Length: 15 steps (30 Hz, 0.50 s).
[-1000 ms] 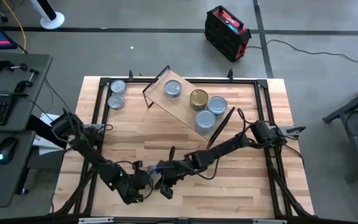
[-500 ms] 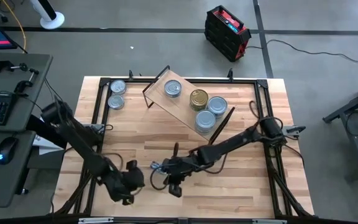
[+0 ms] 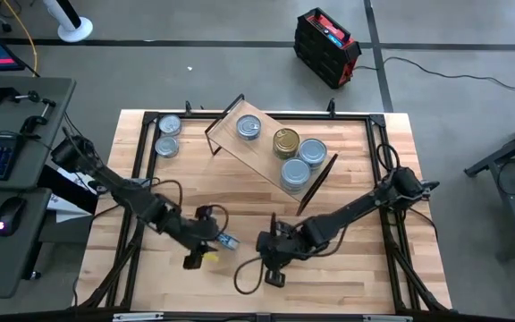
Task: Stack canned seafood by type on shelf
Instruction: Stack the blue tuna can on top of the other blue tuna can on the shelf
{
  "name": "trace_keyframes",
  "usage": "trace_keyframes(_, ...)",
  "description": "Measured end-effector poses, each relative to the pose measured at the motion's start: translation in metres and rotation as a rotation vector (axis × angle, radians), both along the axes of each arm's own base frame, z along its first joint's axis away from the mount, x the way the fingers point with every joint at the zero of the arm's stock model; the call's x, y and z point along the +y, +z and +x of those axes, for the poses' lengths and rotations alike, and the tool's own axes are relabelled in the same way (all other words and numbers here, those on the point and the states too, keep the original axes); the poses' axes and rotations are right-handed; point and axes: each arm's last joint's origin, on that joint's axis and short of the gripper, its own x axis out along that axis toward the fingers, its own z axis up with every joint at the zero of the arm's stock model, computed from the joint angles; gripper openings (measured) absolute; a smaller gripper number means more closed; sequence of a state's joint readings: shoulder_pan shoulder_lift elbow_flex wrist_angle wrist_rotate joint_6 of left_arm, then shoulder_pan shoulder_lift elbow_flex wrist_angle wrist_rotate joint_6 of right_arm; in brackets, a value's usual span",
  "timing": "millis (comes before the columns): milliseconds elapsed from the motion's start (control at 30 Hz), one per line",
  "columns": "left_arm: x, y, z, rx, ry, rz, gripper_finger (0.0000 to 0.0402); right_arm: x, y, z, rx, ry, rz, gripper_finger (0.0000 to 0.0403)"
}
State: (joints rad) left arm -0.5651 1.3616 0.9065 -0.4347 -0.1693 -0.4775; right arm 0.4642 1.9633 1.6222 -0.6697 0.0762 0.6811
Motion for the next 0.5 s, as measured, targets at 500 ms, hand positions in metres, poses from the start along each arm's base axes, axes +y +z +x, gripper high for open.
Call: trace_keyframes(500,0.031,0.003,0.022,0.145,-0.158,0.23,0.0297,0.016,-0.005,-0.018,0.086,-0.083,-0.018,0.0)
